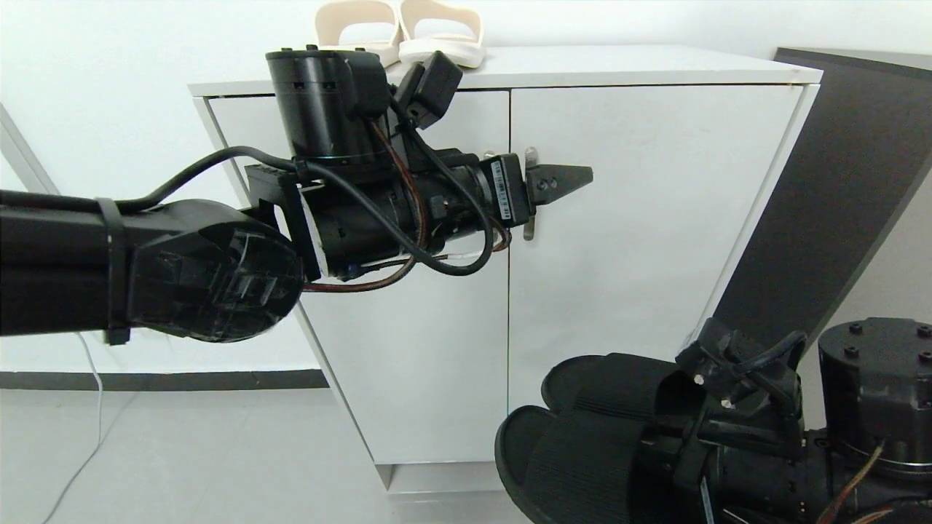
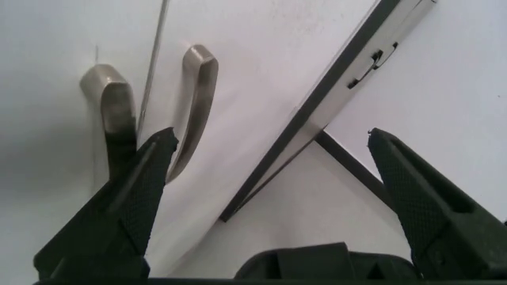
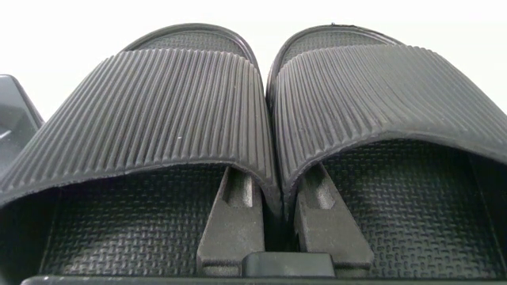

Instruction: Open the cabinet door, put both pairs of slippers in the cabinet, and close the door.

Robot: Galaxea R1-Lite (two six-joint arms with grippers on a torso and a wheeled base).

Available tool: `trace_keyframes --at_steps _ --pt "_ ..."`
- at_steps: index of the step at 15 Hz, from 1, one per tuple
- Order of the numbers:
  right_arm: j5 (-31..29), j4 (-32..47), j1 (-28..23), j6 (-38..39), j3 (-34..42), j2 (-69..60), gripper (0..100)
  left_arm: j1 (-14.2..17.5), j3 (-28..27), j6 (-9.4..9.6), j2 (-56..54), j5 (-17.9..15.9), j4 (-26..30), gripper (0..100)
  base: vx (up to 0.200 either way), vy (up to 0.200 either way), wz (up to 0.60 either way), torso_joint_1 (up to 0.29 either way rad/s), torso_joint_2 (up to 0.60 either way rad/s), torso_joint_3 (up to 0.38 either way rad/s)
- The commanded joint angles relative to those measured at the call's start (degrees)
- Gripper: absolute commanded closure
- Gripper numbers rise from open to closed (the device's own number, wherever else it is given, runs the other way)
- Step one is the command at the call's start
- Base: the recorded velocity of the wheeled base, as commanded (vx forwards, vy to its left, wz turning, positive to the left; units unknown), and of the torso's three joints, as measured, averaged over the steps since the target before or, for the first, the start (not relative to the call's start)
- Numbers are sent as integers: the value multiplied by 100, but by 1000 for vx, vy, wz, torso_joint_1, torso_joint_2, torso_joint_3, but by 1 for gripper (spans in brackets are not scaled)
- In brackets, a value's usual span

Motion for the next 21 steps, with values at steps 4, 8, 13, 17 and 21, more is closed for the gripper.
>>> trace_keyframes --at_steps 4,8,13,17,21 --pt "-16 -1 35 -11 4 2 100 48 -300 2 361 252 11 0 0 0 0 0 0 0" --pt "-7 -1 35 -2 4 2 100 48 -379 2 554 269 -7 0 0 0 0 0 0 0" --pt "-7 -1 44 -11 57 10 100 40 -397 -34 563 252 -7 100 0 0 0 0 0 0" --pt "-7 -10 35 -11 57 -25 100 40 -10 -95 273 243 -25 100 0 0 0 0 0 0" --pt "257 -1 53 -142 198 -192 100 -198 473 -86 -211 216 -68 100 0 0 0 0 0 0"
